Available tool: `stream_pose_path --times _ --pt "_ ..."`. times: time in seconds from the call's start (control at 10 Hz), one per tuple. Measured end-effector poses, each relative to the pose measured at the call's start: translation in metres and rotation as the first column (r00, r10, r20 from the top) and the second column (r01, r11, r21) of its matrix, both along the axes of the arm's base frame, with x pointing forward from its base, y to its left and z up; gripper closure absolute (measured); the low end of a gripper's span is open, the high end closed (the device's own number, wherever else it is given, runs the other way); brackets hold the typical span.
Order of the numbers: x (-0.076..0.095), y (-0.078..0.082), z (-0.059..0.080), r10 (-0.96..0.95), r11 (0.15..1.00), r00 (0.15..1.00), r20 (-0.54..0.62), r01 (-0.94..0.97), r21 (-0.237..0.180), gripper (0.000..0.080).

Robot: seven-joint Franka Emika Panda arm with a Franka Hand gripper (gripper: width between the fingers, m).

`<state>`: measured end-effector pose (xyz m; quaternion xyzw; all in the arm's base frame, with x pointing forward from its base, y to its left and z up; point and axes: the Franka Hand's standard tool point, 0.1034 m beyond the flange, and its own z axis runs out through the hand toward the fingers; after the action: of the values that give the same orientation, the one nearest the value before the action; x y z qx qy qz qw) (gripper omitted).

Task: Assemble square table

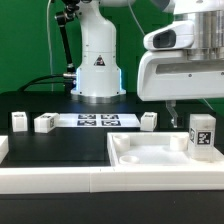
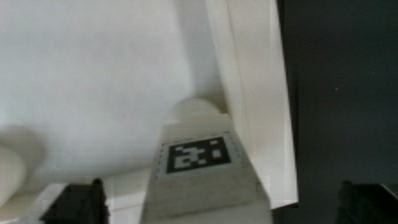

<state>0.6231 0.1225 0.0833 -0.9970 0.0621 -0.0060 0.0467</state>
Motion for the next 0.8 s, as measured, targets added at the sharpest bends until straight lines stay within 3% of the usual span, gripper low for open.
stream_pose_path --times 0.2,0.3,0.4,0.5,0.6,0.8 --pt "0.0012 -0.0027 0.0005 0.131 0.991 0.991 0.014 -0.131 -0.003 0.015" --pt "0.0018 -0.0042 0.0008 0.167 0.986 0.986 0.018 -0.167 -0.005 0.0252" --pt "0.0017 -0.0043 0.0006 0.16 0.987 0.987 0.017 -0.16 -0.004 0.0252" --pt "0.0016 -0.0043 0.0004 0.16 0.987 0.987 0.017 -0.16 -0.004 0.043" --pt "0.0018 -0.0054 0.0003 0.159 0.987 0.987 0.017 -0.159 -0.005 0.0511" --pt "0.0018 -0.0056 0.0002 0.135 0.991 0.991 0.015 -0.135 -0.004 0.0511"
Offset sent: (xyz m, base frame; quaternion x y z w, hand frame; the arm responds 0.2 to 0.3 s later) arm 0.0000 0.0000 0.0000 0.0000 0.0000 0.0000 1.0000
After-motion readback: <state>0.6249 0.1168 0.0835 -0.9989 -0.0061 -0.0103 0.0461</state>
